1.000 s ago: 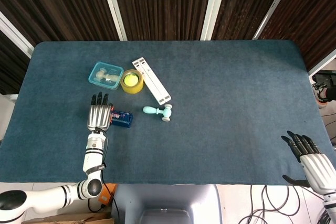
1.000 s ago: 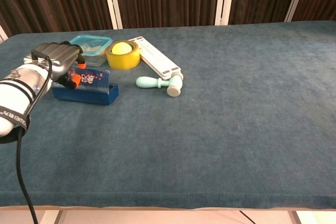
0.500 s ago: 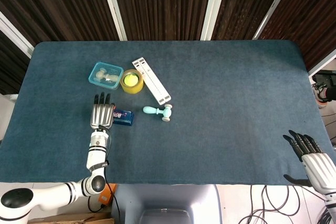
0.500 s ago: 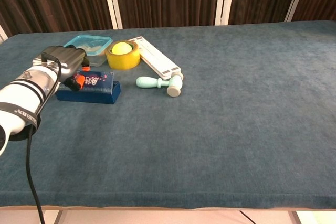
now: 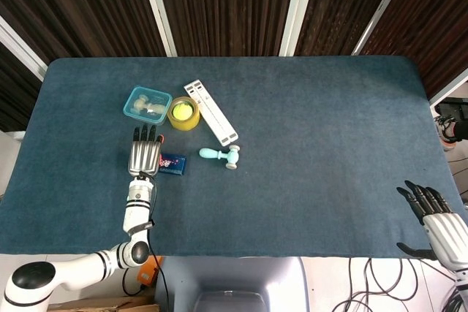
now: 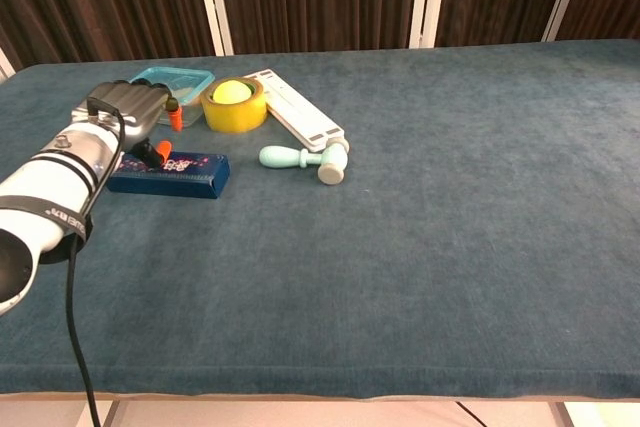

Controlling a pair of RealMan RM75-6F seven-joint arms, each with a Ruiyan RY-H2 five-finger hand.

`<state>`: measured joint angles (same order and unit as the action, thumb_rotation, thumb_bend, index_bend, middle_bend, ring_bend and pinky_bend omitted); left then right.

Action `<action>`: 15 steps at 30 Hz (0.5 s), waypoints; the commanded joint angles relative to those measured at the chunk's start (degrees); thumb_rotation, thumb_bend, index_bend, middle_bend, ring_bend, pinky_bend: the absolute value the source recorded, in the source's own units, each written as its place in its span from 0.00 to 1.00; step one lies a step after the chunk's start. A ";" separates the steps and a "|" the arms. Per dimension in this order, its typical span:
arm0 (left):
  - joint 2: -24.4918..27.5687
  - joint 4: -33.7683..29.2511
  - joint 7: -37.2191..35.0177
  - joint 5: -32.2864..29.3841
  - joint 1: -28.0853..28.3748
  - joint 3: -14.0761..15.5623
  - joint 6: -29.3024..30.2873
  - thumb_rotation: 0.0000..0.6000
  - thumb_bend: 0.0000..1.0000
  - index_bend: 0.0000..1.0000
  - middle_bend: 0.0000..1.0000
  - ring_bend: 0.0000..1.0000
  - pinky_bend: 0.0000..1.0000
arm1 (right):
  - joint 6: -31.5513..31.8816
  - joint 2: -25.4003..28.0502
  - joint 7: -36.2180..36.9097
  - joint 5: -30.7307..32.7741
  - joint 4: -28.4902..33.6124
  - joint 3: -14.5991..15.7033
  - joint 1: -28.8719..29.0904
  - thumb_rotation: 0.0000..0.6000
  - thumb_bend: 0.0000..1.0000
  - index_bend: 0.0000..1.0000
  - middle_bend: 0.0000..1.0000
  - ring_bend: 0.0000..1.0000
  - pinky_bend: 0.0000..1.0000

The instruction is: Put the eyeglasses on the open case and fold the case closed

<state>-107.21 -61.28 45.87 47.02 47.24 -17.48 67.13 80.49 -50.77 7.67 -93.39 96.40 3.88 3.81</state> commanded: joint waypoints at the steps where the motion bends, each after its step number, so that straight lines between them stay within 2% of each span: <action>1: 0.30 -0.26 -3.89 3.25 -0.50 0.25 0.93 1.00 0.45 0.27 0.08 0.05 0.11 | -0.08 -0.01 -0.14 -0.02 -0.01 0.03 0.02 1.00 0.25 0.00 0.00 0.00 0.00; 4: 3.57 -5.46 -5.48 4.39 -1.77 1.11 -0.29 1.00 0.43 0.20 0.06 0.03 0.10 | -0.28 -0.06 -0.38 -0.11 0.04 0.13 0.05 1.00 0.25 0.00 0.00 0.00 0.00; 7: 9.27 -13.87 -4.62 2.75 -2.96 1.99 -3.72 1.00 0.39 0.12 0.01 0.00 0.09 | -0.23 -0.08 -0.54 -0.21 0.15 0.17 0.02 1.00 0.25 0.00 0.00 0.00 0.00; 10: 15.08 -20.94 0.84 -2.19 -2.56 3.16 -7.53 1.00 0.38 0.01 0.00 0.00 0.06 | -0.13 -0.10 -0.71 -0.41 0.25 0.26 -0.05 1.00 0.25 0.00 0.00 0.00 0.00; 13: 19.74 -26.11 8.66 -9.87 -0.53 4.50 -9.56 1.00 0.37 0.00 0.00 0.00 0.04 | 0.12 -0.11 -0.69 -0.61 0.26 0.32 -0.17 1.00 0.25 0.00 0.00 0.00 0.00; 15: 20.89 -27.42 11.20 -12.97 0.55 5.07 -9.61 1.00 0.36 0.00 0.00 0.00 0.03 | 0.10 -0.12 -0.65 -0.57 0.24 0.30 -0.16 1.00 0.25 0.00 0.00 0.00 0.00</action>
<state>-90.00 -84.12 51.15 40.23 46.15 -14.09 59.92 80.58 -50.88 7.02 -93.97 96.65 4.18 3.66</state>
